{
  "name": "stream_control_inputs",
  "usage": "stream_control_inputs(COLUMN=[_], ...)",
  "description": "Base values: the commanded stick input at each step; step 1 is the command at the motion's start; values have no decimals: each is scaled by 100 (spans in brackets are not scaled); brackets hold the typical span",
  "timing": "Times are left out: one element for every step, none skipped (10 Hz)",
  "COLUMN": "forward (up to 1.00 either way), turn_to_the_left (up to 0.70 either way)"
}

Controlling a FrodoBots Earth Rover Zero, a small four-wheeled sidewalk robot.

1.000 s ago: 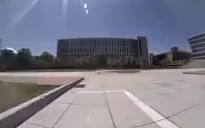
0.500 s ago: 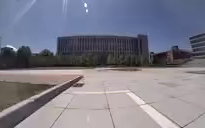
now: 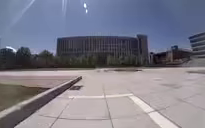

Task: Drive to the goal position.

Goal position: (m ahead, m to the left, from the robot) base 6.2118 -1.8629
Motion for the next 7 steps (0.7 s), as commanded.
stream_control_inputs(forward=[70, 70, 70, 70, 70, 70, 70], turn_to_the_left=[0, 0, 0, 0, 0, 0, 0])
